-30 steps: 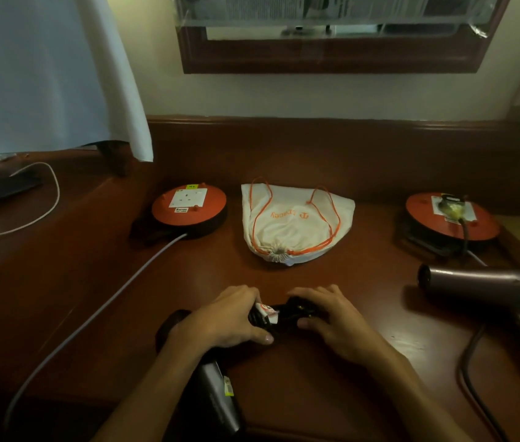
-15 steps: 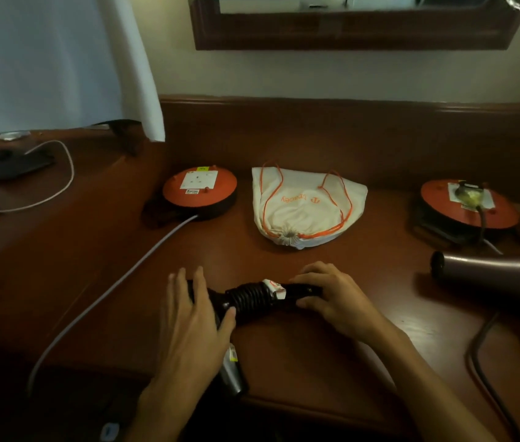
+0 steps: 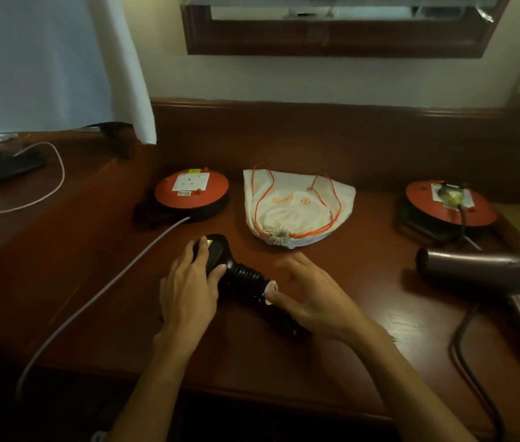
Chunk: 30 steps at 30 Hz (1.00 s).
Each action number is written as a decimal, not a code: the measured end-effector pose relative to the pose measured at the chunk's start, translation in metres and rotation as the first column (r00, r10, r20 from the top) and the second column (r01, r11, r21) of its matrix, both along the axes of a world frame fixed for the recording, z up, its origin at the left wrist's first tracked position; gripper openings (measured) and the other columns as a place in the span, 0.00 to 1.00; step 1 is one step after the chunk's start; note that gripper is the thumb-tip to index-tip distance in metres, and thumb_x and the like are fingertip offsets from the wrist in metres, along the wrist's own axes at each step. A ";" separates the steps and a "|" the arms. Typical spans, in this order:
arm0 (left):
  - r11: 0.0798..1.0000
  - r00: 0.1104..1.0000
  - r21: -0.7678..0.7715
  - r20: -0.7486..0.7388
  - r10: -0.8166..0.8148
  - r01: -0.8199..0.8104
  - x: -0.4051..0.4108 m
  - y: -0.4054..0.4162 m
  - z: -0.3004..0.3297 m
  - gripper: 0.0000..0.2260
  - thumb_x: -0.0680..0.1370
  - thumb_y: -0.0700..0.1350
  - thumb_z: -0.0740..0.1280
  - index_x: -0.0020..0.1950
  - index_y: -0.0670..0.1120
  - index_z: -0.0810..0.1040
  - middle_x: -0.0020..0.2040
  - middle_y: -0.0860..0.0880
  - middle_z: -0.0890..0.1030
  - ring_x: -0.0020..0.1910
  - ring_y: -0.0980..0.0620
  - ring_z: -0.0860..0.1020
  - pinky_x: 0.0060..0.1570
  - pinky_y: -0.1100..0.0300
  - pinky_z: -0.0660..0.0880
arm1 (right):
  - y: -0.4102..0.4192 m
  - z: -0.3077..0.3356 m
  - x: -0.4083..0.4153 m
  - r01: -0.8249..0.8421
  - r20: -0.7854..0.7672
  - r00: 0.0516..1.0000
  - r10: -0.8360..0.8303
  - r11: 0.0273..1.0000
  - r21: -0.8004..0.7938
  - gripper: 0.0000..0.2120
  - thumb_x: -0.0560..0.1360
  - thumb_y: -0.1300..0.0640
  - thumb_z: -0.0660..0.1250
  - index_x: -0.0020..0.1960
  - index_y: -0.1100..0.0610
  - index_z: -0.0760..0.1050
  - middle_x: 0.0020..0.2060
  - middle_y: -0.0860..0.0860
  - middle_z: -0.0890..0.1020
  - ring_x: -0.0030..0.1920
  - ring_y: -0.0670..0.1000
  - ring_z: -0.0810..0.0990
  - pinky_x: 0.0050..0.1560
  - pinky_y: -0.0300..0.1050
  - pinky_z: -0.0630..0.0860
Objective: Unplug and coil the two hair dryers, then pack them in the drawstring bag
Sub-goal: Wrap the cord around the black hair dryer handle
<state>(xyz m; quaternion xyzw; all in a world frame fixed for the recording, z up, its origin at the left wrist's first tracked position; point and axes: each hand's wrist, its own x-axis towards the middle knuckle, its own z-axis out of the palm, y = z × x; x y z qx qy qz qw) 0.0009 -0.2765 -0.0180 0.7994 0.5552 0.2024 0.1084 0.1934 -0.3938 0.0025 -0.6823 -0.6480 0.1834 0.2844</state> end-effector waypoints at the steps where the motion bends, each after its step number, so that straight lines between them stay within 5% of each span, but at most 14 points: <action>1: 0.999 0.998 -0.010 0.035 -0.051 0.052 0.001 0.006 0.000 0.28 0.84 0.56 0.61 0.82 0.51 0.59 0.81 0.47 0.63 0.77 0.44 0.66 0.68 0.45 0.71 | 0.011 0.003 -0.002 -0.045 -0.058 0.997 0.045 0.999 0.007 0.24 0.78 0.43 0.68 0.72 0.47 0.69 0.68 0.41 0.70 0.64 0.44 0.74 0.63 0.47 0.76; 5: 0.971 0.971 -0.024 0.001 -0.240 0.240 0.007 0.032 0.005 0.28 0.83 0.55 0.63 0.82 0.55 0.59 0.82 0.50 0.61 0.81 0.49 0.59 0.76 0.46 0.61 | 0.044 -0.003 -0.025 -0.084 0.034 0.996 0.085 0.996 -0.039 0.30 0.80 0.52 0.68 0.79 0.48 0.63 0.79 0.46 0.61 0.75 0.48 0.63 0.73 0.46 0.65; 10: 0.994 0.984 0.100 0.168 -0.059 0.043 -0.006 0.025 0.002 0.25 0.75 0.57 0.74 0.71 0.52 0.77 0.68 0.52 0.80 0.65 0.49 0.78 0.64 0.45 0.74 | 0.034 -0.025 -0.055 0.007 0.043 0.999 -0.010 0.998 0.068 0.27 0.82 0.50 0.65 0.79 0.51 0.63 0.75 0.47 0.66 0.71 0.46 0.62 0.72 0.46 0.69; 15: 0.983 0.984 0.176 0.155 -0.084 0.057 -0.020 0.020 -0.030 0.23 0.82 0.62 0.61 0.75 0.56 0.72 0.71 0.52 0.76 0.70 0.50 0.73 0.69 0.49 0.65 | 0.040 -0.024 -0.050 -0.012 -0.011 1.000 0.013 0.988 0.153 0.29 0.78 0.43 0.68 0.76 0.49 0.66 0.73 0.44 0.64 0.72 0.43 0.62 0.71 0.42 0.69; 19: 0.967 0.975 0.197 0.119 -0.188 0.162 -0.023 0.043 -0.039 0.25 0.82 0.64 0.52 0.77 0.59 0.69 0.71 0.54 0.74 0.72 0.53 0.70 0.75 0.47 0.54 | 0.077 -0.024 -0.038 -0.034 -0.039 0.998 0.040 0.989 0.145 0.35 0.79 0.42 0.66 0.81 0.42 0.55 0.82 0.42 0.46 0.79 0.41 0.45 0.75 0.40 0.54; 30: 0.945 0.927 0.024 0.187 -0.325 0.326 -0.028 0.143 -0.024 0.22 0.82 0.60 0.63 0.76 0.63 0.67 0.75 0.55 0.71 0.76 0.52 0.64 0.76 0.46 0.49 | 0.156 -0.049 -0.058 0.102 -0.137 0.988 -0.076 0.975 0.197 0.31 0.81 0.45 0.65 0.81 0.48 0.58 0.82 0.49 0.53 0.80 0.50 0.54 0.73 0.42 0.59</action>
